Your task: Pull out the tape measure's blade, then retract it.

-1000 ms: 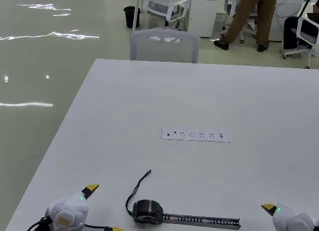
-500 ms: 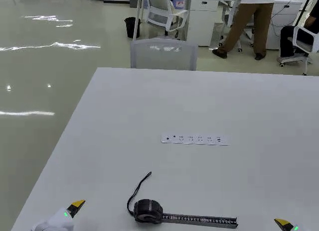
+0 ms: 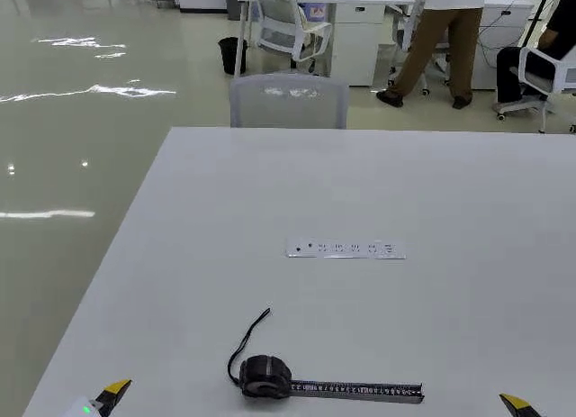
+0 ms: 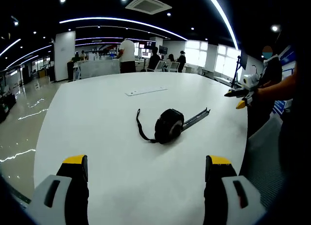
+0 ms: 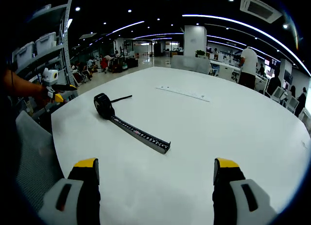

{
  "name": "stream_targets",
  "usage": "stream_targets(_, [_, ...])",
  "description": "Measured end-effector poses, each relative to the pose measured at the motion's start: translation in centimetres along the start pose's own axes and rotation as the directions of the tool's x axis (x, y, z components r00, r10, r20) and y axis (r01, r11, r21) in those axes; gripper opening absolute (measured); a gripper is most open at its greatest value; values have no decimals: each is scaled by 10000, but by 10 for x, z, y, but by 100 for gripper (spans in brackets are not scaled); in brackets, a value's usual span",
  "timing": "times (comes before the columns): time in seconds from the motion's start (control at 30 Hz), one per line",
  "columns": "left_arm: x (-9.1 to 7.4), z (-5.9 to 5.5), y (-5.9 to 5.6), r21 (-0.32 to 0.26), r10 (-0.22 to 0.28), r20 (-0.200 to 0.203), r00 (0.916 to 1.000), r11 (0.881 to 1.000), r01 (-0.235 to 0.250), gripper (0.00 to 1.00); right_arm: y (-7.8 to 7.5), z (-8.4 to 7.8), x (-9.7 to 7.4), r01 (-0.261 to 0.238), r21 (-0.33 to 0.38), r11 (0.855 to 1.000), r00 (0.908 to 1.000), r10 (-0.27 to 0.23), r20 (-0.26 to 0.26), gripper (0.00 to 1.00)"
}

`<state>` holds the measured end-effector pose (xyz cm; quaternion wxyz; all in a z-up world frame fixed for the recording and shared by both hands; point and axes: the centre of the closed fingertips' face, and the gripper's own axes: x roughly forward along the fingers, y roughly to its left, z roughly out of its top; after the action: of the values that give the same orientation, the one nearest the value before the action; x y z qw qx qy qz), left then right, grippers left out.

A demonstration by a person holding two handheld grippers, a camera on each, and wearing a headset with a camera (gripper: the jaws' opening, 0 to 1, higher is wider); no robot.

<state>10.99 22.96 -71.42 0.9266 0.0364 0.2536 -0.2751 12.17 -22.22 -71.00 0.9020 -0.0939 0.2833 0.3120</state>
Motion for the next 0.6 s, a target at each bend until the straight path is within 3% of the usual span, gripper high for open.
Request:
stream_targets(0.07, [-2,0,-12,151,-75,45,10000,9999,74,99,4,-6,-6,20,30,10000,10000,-20,-32,100])
stream_targets(0.13, [-3,-4,-10,216,-62,-81,9999,9997,64,99,4,-11,-10,60,63,10000,10000,-60,-40,100])
stream_targets(0.2, [-6,-16,-9,169,-83,-398,9992,9998,90,99,5,-16,-15,126,75,9999,9999,-126,-48,100])
stream_targets(0.27, [-9,-20,-10,99,-73,-343,9994,9999,77,99,6,-18,-21,173,160,9997,9998,-172,-42,100])
stream_targets(0.33, [-13,-23,-18,51,-24,-342,9994,10000,26,99,4,-23,-27,294,195,9994,9996,-293,-49,100])
stream_targets(0.4, [-11,-25,-12,-155,-1,-254,9997,9999,-3,99,-1,-31,-31,388,348,9986,9992,-387,-51,100])
stream_targets(0.6, [-16,-26,-14,-335,149,-257,9996,9993,-158,99,-6,-41,-35,530,244,9983,9985,-526,-177,100])
